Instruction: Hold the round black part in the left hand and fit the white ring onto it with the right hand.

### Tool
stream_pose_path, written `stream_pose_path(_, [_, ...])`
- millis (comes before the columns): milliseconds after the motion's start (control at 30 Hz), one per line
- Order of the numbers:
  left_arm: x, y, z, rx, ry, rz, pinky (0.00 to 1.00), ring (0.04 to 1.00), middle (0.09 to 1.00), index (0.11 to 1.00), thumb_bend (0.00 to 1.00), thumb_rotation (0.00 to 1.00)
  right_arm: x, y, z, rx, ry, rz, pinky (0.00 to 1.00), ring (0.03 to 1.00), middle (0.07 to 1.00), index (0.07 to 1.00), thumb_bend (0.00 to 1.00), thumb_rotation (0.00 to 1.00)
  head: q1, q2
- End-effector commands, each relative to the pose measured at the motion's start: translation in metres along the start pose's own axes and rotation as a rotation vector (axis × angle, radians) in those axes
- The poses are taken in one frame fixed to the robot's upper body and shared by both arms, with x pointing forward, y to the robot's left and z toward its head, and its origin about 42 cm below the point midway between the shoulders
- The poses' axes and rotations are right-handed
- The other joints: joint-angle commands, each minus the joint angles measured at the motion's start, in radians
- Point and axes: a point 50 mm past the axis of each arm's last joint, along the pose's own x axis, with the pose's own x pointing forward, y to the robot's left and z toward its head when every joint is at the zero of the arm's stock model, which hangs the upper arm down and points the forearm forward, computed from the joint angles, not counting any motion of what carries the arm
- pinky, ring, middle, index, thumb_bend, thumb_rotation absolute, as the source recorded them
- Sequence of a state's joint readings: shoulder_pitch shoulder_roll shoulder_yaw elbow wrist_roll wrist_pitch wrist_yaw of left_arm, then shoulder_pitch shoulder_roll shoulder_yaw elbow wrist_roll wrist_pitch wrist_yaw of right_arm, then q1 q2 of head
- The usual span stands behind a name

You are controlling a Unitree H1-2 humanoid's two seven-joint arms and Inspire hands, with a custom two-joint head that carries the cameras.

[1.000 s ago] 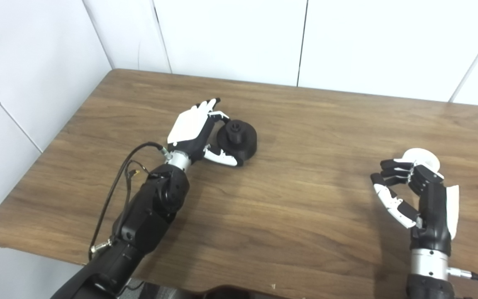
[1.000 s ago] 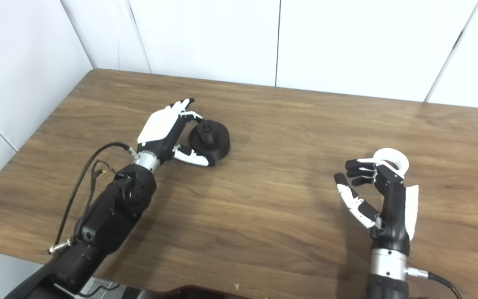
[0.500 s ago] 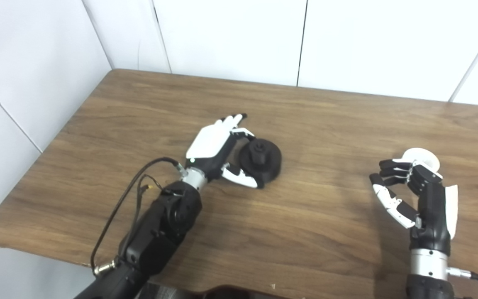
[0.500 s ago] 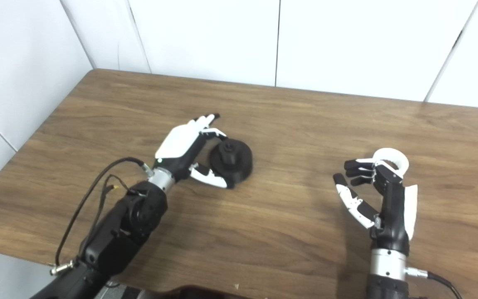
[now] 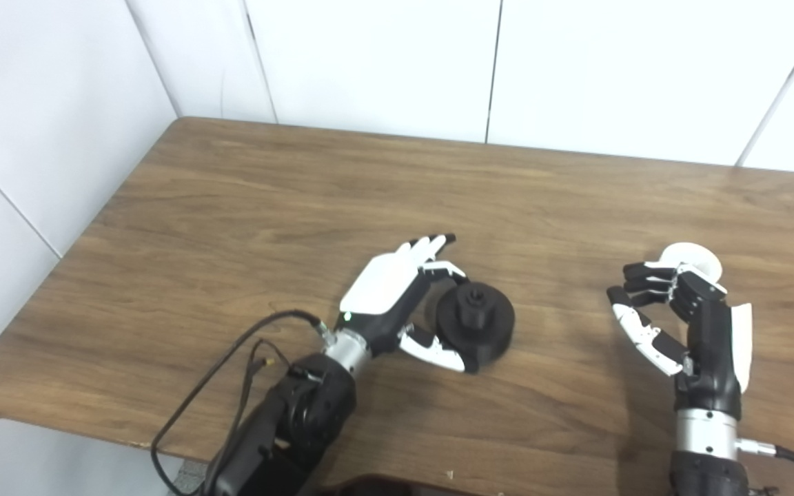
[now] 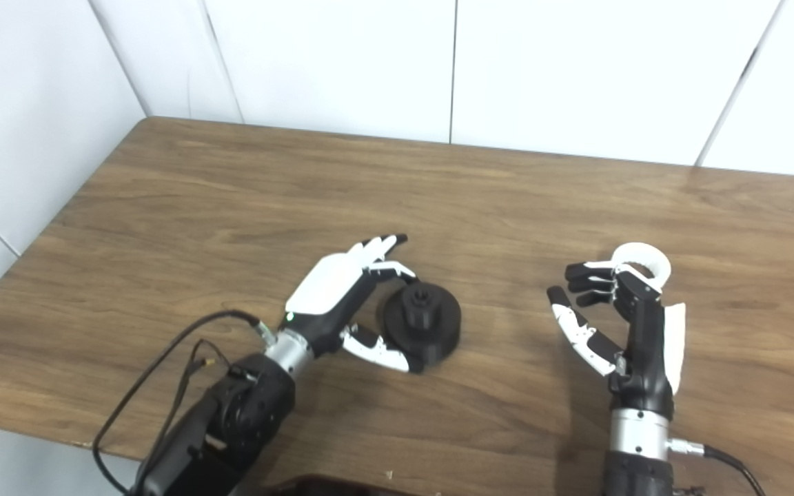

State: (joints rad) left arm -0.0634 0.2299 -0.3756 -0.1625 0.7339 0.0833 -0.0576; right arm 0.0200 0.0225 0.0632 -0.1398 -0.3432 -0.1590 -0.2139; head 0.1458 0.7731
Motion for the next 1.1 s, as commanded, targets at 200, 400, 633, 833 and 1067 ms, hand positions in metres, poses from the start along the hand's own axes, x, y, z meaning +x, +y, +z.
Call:
stream_pose_path(200, [-0.005,-0.005,0.007,-0.007,-0.055,-0.006,1.00,1.000,1.000,0.603,0.95,0.39,-0.002,0.008,0.010,0.013,-0.010,-0.007,0.46,0.548,0.598,0.495,0.50,0.14,-0.028,0.011])
stream_pose_path(400, [-0.003,0.000,0.000,-0.006,-0.043,-0.005,1.00,1.000,1.000,0.604,0.94,0.38,0.001,0.007,0.016,0.007,-0.017,-0.013,0.43,0.520,0.596,0.494,0.50,0.14,-0.059,0.015])
stream_pose_path(633, [-0.009,0.009,-0.014,-0.003,-0.035,-0.005,1.00,1.000,1.000,0.605,0.95,0.38,0.001,0.021,0.019,0.018,-0.014,-0.025,0.42,0.510,0.591,0.494,0.50,0.14,-0.314,-0.002])
stream_pose_path(833, [-0.017,0.024,-0.034,0.004,-0.029,-0.015,0.99,1.000,1.000,0.609,0.93,0.38,-0.001,0.047,0.025,0.020,-0.009,-0.023,0.42,0.519,0.586,0.494,0.50,0.14,-0.483,-0.025])
stream_pose_path(1067, [-0.021,0.027,-0.041,-0.006,-0.027,-0.020,1.00,1.000,1.000,0.602,0.93,0.35,-0.001,0.058,0.026,0.022,0.003,-0.027,0.43,0.530,0.589,0.494,0.50,0.13,-0.513,-0.035])
